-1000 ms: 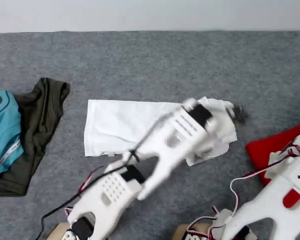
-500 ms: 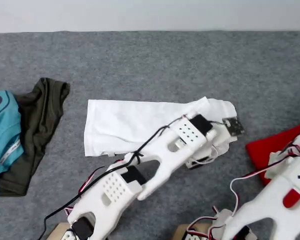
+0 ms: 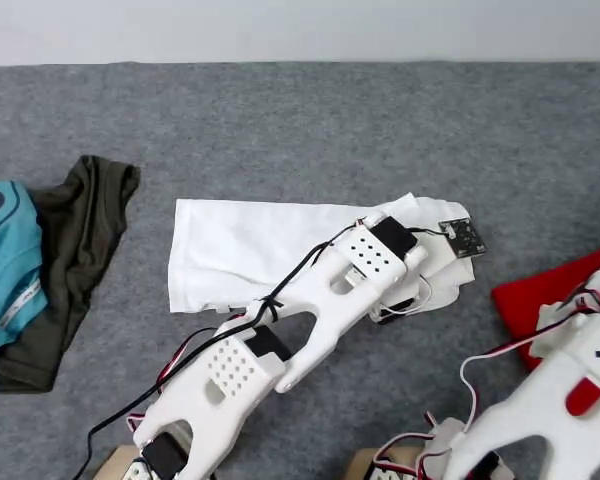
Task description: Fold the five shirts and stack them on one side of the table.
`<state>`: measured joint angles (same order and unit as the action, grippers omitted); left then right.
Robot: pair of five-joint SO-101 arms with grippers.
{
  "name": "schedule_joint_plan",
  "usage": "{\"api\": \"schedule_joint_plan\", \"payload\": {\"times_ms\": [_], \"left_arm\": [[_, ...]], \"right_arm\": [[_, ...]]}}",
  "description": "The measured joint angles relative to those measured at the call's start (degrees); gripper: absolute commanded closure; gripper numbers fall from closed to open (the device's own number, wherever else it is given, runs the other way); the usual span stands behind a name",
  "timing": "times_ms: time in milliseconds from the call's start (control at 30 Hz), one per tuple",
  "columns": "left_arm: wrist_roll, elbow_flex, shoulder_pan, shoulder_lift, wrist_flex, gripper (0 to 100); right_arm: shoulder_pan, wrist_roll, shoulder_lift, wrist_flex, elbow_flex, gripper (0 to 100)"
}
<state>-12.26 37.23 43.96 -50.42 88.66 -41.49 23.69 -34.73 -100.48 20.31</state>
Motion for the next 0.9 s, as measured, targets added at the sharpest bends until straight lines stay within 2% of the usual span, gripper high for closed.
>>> {"api": "schedule_joint_plan", "payload": {"times_ms": [33, 300, 500, 733, 900], "left_arm": [[0.00, 0.26, 0.09, -0.26, 0.18, 100], [-0.18, 2.90, 1.32, -0.79, 3.78, 100], [-0.18, 13.54, 1.32, -1.14, 9.76, 100], [-0.18, 26.20, -1.58, -3.16, 10.20, 100], [-0.18, 28.13, -5.27, -8.09, 6.15, 100]], "right_arm": [[0.00, 0.00, 0.00, 0.00, 0.00, 85.5], [0.00, 0.00, 0.00, 0.00, 0.00, 85.5], [0.00, 0.00, 0.00, 0.00, 0.00, 85.5], [0.00, 0.00, 0.00, 0.00, 0.00, 85.5], [0.00, 0.00, 0.00, 0.00, 0.00, 85.5]]}}
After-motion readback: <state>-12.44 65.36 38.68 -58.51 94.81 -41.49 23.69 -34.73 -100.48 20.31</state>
